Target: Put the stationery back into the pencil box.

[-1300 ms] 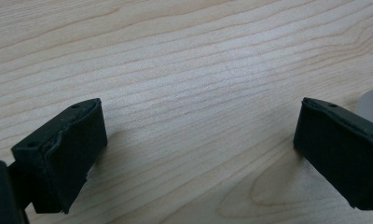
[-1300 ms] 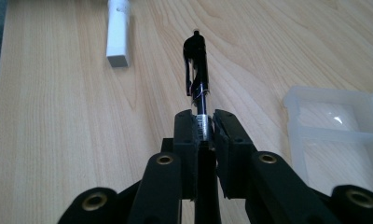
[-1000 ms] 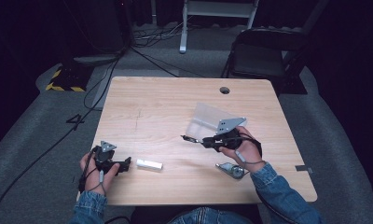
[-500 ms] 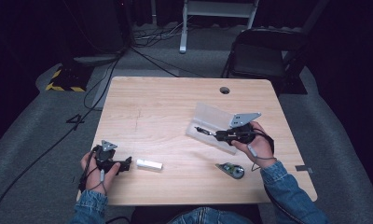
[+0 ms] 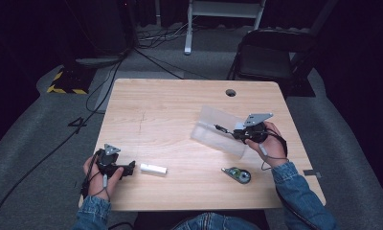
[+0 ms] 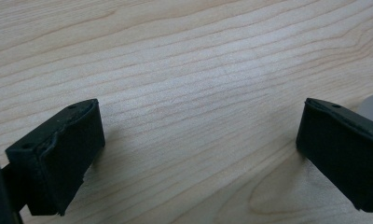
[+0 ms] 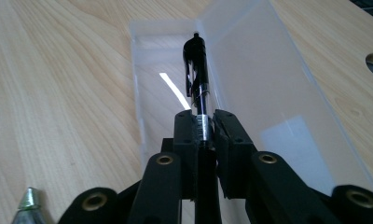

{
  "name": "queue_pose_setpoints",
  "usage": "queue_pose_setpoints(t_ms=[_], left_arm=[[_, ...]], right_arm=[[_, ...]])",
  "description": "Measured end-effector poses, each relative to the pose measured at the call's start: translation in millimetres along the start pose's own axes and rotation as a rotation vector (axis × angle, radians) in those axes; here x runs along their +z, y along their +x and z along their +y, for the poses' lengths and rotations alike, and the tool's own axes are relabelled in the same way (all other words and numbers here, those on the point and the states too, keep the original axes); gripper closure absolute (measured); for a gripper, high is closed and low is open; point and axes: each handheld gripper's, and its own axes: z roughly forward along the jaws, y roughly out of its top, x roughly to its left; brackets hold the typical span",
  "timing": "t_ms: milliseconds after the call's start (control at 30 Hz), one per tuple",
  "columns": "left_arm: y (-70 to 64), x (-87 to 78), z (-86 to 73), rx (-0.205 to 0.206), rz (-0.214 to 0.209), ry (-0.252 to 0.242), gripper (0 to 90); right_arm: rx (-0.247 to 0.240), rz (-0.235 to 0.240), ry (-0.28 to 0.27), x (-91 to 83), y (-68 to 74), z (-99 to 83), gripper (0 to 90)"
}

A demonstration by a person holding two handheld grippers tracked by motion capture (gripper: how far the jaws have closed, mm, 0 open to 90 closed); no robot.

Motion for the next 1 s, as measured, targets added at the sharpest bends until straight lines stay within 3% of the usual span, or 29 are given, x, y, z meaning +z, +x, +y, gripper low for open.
queue_pose_setpoints(t_ms=[267,667,1000], left_arm=[[0.0,0.0,0.0,0.0,0.0,0.0,1.2],[0.0,0.0,0.0,0.0,0.0,0.0,1.2],[-0.1,0.0,0.0,0.0,0.0,0.0,1.2]], right_arm=[[0.008,-0.004,0.034,12.9,-3.5,-6.8,79.8],[-0.009,-0.014,0.075,39.4,4.0,-5.5,79.8],[-0.016,-0.03,0.093,46.3,6.1,-6.2,79.8]])
